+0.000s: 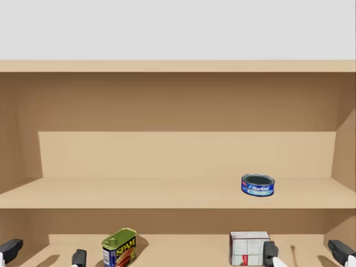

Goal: Find the gelatin box on the shelf and bring it to me.

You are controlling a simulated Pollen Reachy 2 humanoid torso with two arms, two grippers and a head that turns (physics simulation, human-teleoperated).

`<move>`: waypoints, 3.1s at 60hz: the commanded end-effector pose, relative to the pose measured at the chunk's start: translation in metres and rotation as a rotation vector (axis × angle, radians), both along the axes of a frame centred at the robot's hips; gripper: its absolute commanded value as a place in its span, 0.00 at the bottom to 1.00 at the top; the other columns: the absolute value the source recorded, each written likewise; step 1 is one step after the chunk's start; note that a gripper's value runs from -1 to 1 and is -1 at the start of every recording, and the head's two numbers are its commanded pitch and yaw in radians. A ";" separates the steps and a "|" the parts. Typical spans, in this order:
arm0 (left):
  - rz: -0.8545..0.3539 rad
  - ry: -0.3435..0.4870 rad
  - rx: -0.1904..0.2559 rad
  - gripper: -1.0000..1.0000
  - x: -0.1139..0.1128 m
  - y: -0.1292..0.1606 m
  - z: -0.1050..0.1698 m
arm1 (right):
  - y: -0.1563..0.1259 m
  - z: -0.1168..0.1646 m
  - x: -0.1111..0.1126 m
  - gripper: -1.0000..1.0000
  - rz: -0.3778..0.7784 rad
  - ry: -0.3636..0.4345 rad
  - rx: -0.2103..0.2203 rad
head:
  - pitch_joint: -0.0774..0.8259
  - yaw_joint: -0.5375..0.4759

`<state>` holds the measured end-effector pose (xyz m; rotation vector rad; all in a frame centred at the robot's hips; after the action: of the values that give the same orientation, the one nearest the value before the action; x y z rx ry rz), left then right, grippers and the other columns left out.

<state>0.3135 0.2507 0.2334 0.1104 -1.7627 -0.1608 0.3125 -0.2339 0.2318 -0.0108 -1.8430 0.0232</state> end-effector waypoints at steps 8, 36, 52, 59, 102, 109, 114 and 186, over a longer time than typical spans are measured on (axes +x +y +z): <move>0.000 -0.001 -0.011 0.00 0.000 0.001 0.001 | 0.003 0.000 0.000 0.00 0.000 0.006 0.031 | 0.13 0.53; -0.012 -0.017 -0.013 0.00 0.001 0.000 0.000 | 0.001 -0.002 0.002 0.00 -0.018 0.002 0.026 | 0.50 0.54; -0.013 -0.021 -0.015 0.00 0.001 0.000 0.000 | 0.002 -0.003 0.003 0.00 -0.016 0.010 0.020 | 0.65 0.63; -0.016 -0.022 -0.015 0.00 0.000 0.000 0.000 | 0.003 -0.003 0.003 0.00 -0.014 0.013 0.018 | 0.69 0.70; -0.069 0.103 -0.152 0.00 -0.054 -0.051 0.013 | 0.004 -0.005 0.004 0.00 -0.033 0.014 -0.010 | 0.73 0.74; -0.106 0.164 -0.196 0.00 -0.070 -0.063 0.004 | 0.003 -0.005 0.004 0.00 -0.032 0.014 -0.006 | 0.74 0.75; -0.123 0.196 -0.208 0.00 -0.077 -0.071 -0.005 | 0.003 -0.005 0.004 0.00 -0.032 0.014 -0.005 | 0.74 0.75; -0.039 0.437 -0.245 0.00 0.041 -0.127 -0.106 | -0.002 -0.003 0.004 0.00 -0.046 0.008 0.003 | 0.77 0.76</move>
<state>0.3493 0.1626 0.1369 -0.0297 -1.3812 -0.0640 0.3167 -0.2376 0.2297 -0.0584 -1.8362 -0.0019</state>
